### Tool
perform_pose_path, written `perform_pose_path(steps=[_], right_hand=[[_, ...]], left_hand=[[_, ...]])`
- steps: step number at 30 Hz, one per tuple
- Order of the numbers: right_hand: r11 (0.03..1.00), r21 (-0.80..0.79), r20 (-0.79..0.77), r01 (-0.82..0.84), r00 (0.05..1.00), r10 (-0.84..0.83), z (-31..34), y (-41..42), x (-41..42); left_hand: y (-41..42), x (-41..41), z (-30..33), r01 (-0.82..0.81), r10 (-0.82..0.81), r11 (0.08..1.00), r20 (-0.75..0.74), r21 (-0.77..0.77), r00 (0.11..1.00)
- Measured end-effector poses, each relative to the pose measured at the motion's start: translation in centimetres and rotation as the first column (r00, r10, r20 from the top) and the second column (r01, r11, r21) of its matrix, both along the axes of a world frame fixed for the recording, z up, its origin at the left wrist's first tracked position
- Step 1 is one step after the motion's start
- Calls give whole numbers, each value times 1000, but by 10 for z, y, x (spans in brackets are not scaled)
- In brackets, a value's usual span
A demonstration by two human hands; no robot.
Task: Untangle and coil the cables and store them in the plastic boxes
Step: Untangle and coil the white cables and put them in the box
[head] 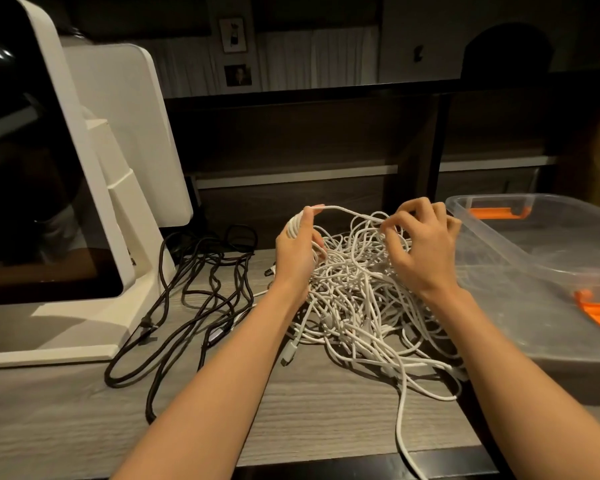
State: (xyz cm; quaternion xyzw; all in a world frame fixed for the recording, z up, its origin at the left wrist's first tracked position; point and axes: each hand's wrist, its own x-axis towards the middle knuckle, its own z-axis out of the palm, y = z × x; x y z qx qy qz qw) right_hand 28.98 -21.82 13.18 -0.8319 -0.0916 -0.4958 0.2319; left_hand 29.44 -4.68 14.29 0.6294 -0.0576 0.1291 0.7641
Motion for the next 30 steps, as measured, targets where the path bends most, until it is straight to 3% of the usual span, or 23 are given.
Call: perform_pose_path(steps=[3,6,9,12,16,18,22,24,26,30], right_hand=[[987,8,-118,-158,980,158,2,5,-1],[923,39,-250,-382,891,379,0,12,0],[904,148,-279,-400,861,426,3,15,4],[935,101,-294,-341,887,356,2,13,8],[923,222,-315,-314,873,373,-1,7,9],[944,209,-335,-254,889,313,-2,4,9],[961,227,-334,-159,914,231,-2,5,7],[896,403,-253,-187,918,306,3,7,4],[763,574,-134,-299,884,447,9,8,-2],[529,740,-48,-416,751,659,17,18,-14]], left_hand=[[-2,-1,-2,79,-95,985,94,156,991],[-2,-4,0,183,-205,962,92,203,974],[1,-4,0,263,-280,947,71,183,957],[0,-3,-1,310,-328,933,83,181,941],[3,-5,5,341,-329,933,112,-117,938],[6,-7,10,331,-324,893,73,-304,943],[11,-6,12,258,-316,820,-28,-511,948],[11,-5,10,231,-342,752,-66,-617,937],[9,-5,9,207,-369,709,-105,-674,923],[3,-5,9,212,-325,816,-124,-538,937]])
